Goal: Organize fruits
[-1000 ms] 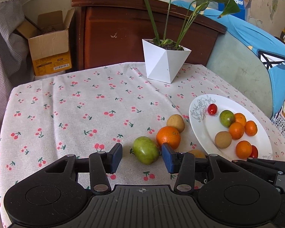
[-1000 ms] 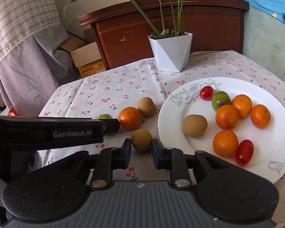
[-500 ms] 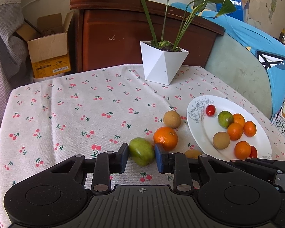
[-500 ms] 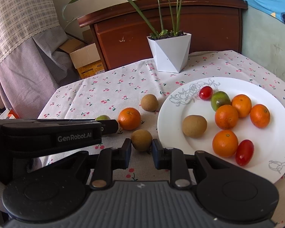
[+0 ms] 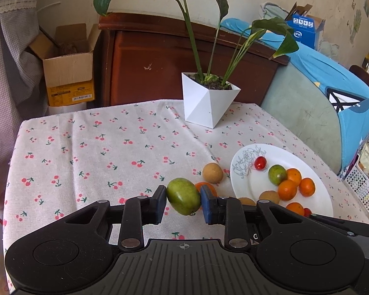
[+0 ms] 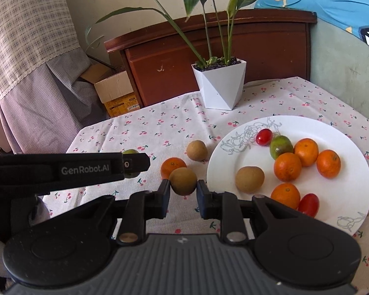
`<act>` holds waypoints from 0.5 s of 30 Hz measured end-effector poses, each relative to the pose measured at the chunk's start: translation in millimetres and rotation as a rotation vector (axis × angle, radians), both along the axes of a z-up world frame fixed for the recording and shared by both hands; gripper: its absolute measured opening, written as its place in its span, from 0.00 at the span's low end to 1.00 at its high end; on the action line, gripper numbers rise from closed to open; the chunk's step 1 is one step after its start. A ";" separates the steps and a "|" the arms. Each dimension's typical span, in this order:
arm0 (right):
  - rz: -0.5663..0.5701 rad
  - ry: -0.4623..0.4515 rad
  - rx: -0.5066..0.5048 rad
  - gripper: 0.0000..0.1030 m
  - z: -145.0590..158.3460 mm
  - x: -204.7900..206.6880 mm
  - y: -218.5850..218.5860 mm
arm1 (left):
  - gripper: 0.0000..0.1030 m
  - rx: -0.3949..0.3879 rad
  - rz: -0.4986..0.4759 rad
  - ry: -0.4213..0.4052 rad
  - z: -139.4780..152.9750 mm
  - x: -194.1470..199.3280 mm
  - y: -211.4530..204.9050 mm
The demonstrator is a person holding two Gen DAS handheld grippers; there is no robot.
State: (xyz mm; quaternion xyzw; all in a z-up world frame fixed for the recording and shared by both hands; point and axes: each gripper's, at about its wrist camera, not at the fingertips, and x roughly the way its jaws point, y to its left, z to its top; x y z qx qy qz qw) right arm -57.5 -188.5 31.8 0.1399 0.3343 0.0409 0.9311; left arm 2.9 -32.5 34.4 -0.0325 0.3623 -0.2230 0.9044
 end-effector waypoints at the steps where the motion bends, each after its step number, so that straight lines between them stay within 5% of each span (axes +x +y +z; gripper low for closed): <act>1: -0.012 0.000 0.005 0.23 3.7 -1.3 -4.2 | 0.27 0.001 -0.003 0.000 3.1 -1.5 -2.0; 15: -0.315 0.053 0.118 0.23 13.1 -24.0 -87.0 | 0.26 -0.009 -0.127 0.012 29.2 11.9 -48.9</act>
